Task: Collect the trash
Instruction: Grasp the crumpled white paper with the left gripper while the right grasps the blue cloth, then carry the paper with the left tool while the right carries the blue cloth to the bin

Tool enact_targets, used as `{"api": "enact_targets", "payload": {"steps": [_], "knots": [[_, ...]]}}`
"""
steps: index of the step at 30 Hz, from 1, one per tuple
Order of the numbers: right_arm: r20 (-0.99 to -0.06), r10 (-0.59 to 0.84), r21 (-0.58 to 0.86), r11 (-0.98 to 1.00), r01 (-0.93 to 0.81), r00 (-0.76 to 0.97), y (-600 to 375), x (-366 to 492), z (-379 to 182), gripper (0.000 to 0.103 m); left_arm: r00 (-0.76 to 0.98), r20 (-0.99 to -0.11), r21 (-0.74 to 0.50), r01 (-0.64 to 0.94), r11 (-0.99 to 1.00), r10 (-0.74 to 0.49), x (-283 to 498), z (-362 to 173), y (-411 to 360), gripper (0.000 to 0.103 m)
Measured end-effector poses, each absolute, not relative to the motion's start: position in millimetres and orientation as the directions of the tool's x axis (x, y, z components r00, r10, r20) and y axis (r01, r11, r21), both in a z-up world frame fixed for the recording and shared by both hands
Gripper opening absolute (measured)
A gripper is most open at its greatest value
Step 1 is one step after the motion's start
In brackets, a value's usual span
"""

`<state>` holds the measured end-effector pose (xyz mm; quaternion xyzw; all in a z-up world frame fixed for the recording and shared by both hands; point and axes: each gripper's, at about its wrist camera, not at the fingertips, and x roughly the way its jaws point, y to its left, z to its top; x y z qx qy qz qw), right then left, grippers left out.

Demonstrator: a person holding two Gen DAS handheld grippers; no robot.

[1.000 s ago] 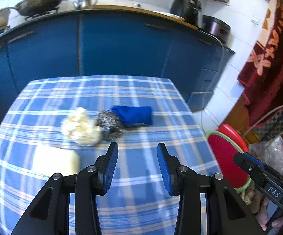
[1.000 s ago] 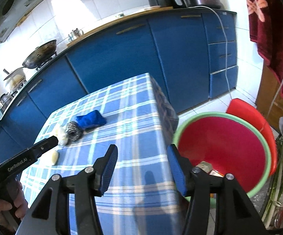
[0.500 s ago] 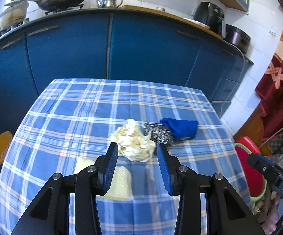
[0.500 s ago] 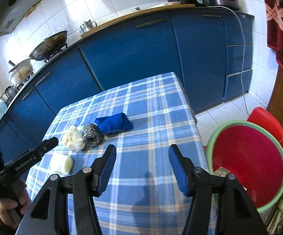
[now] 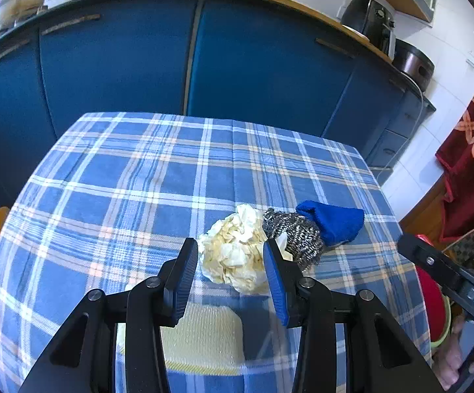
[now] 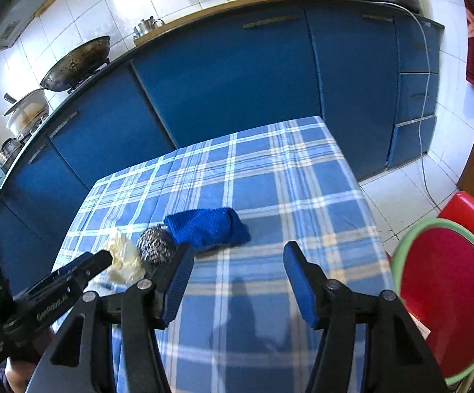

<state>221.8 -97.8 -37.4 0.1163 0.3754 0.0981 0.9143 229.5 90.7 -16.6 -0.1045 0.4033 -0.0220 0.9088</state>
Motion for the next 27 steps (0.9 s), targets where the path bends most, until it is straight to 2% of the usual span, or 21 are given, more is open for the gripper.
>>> {"api": "enact_targets", "payload": {"steps": [17,20,27], "knots": [[-0.709,0.263,0.261,0.960,-0.102,0.654,-68.7,270.0,-72.1,0.059,0.663,-0.724,-0.283,-0.031,0.959,-0.192,241.6,-35.8,99.8,0.041],[-0.712,0.270,0.265,0.958,-0.107,0.648,-67.1,271.4,-76.7,0.054,0.668,-0.720,-0.279,-0.027,0.960,-0.191,241.4,-35.7,98.7,0.039],[-0.701,0.291,0.270,0.953,-0.136,0.651,-62.6,271.2,-78.8,0.033,0.679,-0.708,-0.284,-0.022,0.959,-0.194,240.9,-35.9,98.7,0.034]]}}
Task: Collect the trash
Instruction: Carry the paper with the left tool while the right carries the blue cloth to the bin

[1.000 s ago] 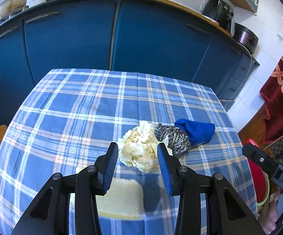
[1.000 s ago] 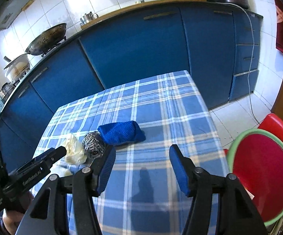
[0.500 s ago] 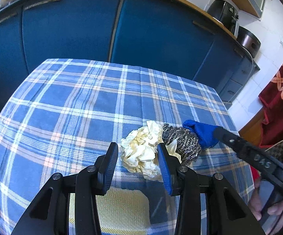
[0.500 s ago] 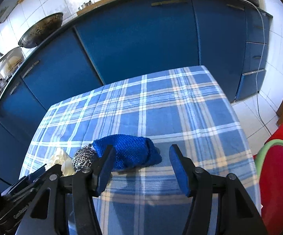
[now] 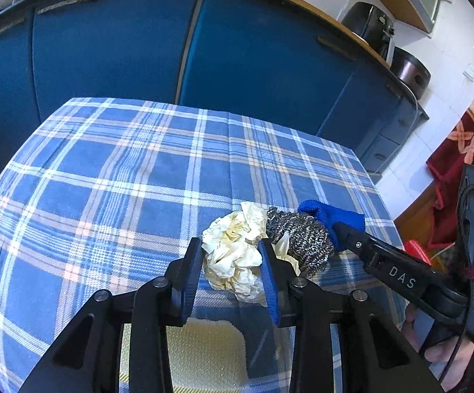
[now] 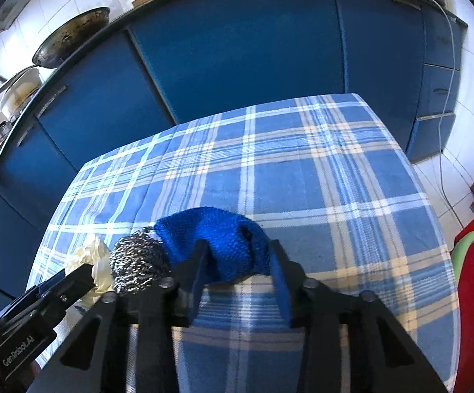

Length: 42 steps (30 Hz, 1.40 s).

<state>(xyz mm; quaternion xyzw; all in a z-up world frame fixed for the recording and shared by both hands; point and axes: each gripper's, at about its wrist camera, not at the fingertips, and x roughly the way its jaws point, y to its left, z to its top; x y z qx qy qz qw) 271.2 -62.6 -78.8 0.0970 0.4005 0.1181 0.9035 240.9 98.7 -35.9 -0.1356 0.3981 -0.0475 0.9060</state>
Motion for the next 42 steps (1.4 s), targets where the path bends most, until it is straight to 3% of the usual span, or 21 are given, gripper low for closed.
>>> {"api": "enact_targets", "payload": {"steps": [9,42], "knots": [[-0.693,0.281,0.245,0.958,-0.150,0.663,-59.6,265.7,-74.7,0.021,0.681,-0.708,-0.274,-0.019,0.962,-0.188,237.1,-31.0,97.2,0.031],[-0.561,0.229,0.280,0.957,-0.078,0.796,-148.6,143.5,-5.4,0.020,0.760,-0.589,-0.284,0.124,0.951,-0.275,165.8,42.4,33.1,0.030]]}}
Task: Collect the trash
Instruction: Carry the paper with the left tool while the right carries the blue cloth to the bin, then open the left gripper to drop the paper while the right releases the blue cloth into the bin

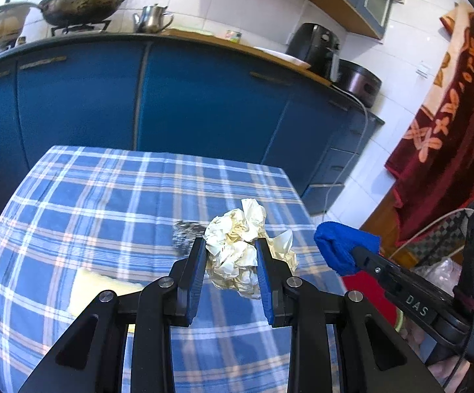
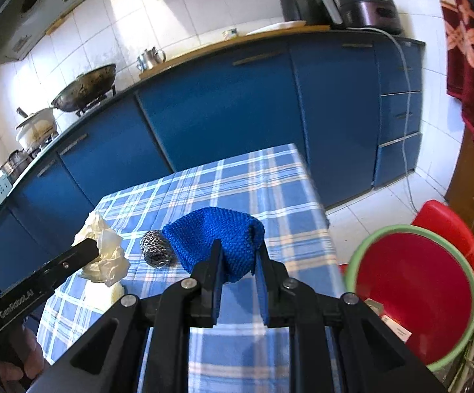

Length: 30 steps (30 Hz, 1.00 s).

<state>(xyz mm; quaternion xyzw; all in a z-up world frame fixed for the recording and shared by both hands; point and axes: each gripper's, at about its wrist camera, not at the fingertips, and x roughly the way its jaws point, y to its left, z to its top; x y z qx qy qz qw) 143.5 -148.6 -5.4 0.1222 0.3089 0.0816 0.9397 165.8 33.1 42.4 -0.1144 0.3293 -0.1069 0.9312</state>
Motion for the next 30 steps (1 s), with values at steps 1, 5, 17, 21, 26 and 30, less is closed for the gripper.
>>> {"api": "enact_targets", "payload": {"steps": [1,5,17,21,26,30], "knots": [[-0.558,0.223,0.279,0.958,-0.072,0.800,-152.9,139.5,-4.2,0.020,0.760,-0.587,-0.283,0.130,0.950,-0.279,164.8,43.3,30.1,0.030],[-0.550,0.196,0.276,0.960,-0.044,0.812,-171.8,124.1,-1.4,0.020,0.752,-0.587,-0.280,0.160,0.946,-0.301,160.4,46.4,13.2,0.030],[-0.545,0.126,0.305,0.951,0.056,0.829,-231.9,96.2,-9.6,0.020,0.706,-0.606,-0.262,0.258,0.930,-0.366,153.8,44.9,-46.9,0.030],[-0.553,0.102,0.321,0.942,0.099,0.827,-254.0,90.5,-17.8,0.020,0.681,-0.621,-0.253,0.294,0.922,-0.388,154.4,40.8,-71.0,0.030],[-0.572,0.069,0.334,0.929,0.155,0.817,-279.5,86.0,-30.6,0.020,0.652,-0.642,-0.233,0.335,0.913,-0.404,157.2,34.0,-99.0,0.030],[-0.586,0.050,0.344,0.919,0.193,0.809,-297.0,84.0,-39.5,0.020,0.623,-0.662,-0.221,0.370,0.903,-0.417,159.9,26.1,-123.4,0.030]]}}
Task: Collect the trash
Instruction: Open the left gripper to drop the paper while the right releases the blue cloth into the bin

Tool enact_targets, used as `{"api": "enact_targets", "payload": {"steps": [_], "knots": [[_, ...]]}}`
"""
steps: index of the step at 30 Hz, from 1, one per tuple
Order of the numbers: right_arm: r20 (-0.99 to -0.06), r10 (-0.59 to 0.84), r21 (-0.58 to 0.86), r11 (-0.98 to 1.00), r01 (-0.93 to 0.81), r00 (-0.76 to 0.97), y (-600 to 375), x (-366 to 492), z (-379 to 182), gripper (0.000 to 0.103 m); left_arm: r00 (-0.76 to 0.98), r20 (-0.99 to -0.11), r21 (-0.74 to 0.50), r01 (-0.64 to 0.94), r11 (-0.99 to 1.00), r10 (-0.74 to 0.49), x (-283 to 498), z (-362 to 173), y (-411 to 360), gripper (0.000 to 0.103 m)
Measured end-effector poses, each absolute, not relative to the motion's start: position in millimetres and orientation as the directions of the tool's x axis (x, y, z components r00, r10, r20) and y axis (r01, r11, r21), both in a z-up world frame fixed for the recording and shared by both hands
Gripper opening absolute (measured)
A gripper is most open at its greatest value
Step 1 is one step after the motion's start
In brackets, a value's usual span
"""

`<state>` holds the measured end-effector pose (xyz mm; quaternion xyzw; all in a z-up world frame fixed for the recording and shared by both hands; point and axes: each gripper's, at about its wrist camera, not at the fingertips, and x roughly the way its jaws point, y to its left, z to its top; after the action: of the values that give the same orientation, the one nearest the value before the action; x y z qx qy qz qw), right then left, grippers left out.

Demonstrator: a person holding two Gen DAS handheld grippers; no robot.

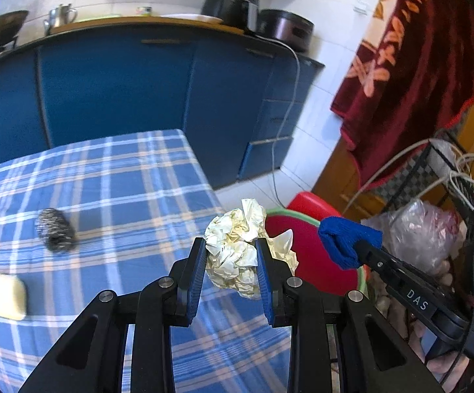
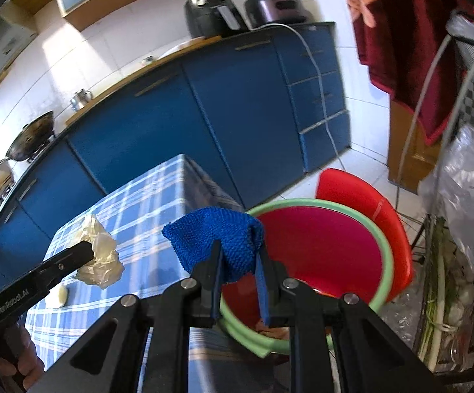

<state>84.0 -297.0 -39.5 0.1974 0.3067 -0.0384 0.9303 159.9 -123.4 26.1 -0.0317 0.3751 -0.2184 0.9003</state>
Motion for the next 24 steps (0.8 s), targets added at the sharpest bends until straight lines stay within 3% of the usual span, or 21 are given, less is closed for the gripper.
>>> {"api": "enact_targets", "payload": {"steps": [24], "knots": [[-0.682,-0.026,0.339,0.874,0.348,0.731,-356.9,89.0,-93.8,0.022,0.454,-0.771,-0.197,0.499,0.844,-0.447,178.1,-33.8,-220.6,0.031]]}}
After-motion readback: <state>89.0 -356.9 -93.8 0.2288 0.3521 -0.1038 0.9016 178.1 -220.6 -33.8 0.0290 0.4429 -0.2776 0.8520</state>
